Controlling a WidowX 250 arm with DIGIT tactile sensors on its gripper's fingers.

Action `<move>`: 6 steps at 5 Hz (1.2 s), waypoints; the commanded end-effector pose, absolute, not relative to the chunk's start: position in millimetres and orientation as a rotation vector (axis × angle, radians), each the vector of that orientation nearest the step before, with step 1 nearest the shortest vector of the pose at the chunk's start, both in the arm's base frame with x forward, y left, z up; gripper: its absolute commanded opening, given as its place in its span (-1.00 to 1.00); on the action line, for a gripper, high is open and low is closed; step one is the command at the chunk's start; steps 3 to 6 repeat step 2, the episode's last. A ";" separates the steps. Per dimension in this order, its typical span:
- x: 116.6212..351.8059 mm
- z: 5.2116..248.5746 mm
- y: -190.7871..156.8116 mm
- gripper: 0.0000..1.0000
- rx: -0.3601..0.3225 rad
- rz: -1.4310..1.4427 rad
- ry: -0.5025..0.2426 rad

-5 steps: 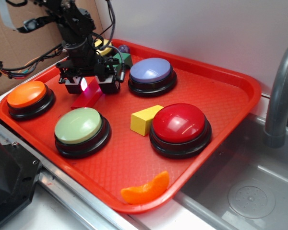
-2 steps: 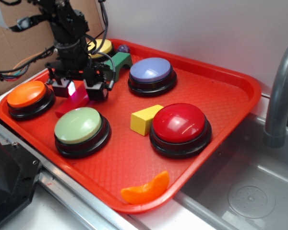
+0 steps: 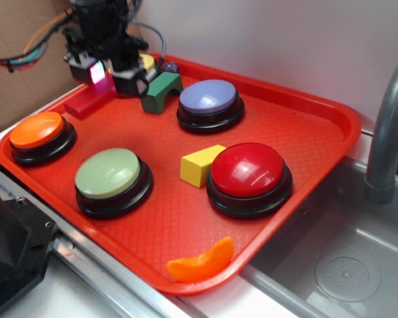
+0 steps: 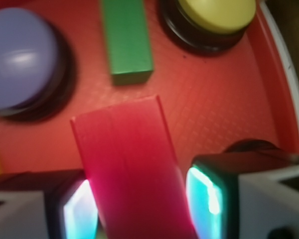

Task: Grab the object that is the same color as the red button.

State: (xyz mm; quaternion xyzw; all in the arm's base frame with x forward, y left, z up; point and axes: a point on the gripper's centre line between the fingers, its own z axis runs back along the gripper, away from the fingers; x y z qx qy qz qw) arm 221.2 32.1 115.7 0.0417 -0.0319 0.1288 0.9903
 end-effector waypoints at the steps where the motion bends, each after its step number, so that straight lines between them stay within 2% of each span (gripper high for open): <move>1: 196.5 177.3 10.2 -1.00 0.005 0.064 -0.262; 2: 195.7 166.9 3.8 -1.00 0.041 0.054 -0.237; 6: 195.7 166.9 3.8 -1.00 0.041 0.054 -0.237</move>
